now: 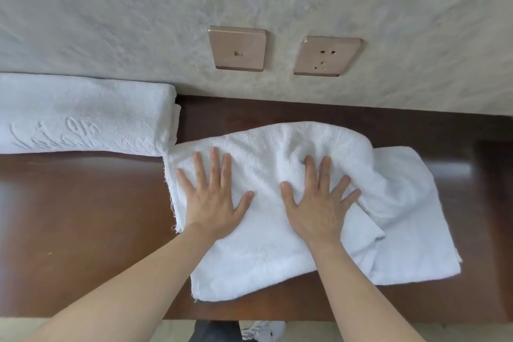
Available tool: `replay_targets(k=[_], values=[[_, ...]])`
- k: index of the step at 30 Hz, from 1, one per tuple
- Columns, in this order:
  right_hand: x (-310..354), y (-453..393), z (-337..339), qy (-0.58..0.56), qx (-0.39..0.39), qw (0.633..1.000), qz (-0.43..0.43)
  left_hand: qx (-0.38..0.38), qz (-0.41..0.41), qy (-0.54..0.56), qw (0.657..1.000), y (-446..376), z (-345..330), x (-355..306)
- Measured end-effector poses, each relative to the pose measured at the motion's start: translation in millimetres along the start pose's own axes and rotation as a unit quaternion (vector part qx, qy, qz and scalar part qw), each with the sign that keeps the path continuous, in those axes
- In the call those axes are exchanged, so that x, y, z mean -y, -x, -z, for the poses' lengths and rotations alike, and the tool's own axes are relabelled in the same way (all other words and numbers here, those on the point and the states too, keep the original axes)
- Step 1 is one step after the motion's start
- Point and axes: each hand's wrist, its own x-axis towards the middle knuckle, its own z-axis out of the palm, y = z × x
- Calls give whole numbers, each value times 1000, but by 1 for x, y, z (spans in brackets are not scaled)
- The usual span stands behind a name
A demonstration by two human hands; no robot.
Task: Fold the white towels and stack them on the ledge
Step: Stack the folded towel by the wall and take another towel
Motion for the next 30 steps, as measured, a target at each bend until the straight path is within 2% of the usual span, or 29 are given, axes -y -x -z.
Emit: replay_targets(k=[3, 8, 10, 16, 18, 19, 21, 22, 24, 26, 29, 30], values=[[-6, -9, -2, 15, -20, 1000, 6, -18, -27, 4, 999, -13, 1, -4], [-17, -29, -3, 26, -85, 996, 5, -88, -147, 52, 984, -44, 6, -10], [-17, -34, -6, 21, -102, 995, -14, -117, -169, 67, 976, -56, 4, -13], [-15, -28, -6, 28, -116, 992, -41, -127, -154, 109, 974, -51, 4, -9], [-13, -23, -6, 11, -113, 992, -63, -160, -110, 155, 969, -38, 3, -6], [-10, -19, -5, -4, -118, 990, -72, -171, -61, 205, 962, -28, 1, -5], [0, -6, -4, -40, -139, 989, -42, -171, 61, 340, 923, -3, -1, 0], [7, 2, -5, -54, -149, 987, 4, -168, 104, 401, 895, 9, -1, 1], [26, 20, -10, -54, -151, 979, 126, -170, 140, 458, 861, 27, 1, 0], [48, 32, -18, -55, -119, 968, 214, -166, 173, 511, 826, 34, 6, -3], [73, 36, -26, -71, -49, 969, 231, -130, 255, 640, 713, 36, 17, -6], [77, 36, -27, -65, -35, 973, 220, -104, 262, 669, 688, 35, 20, -5]])
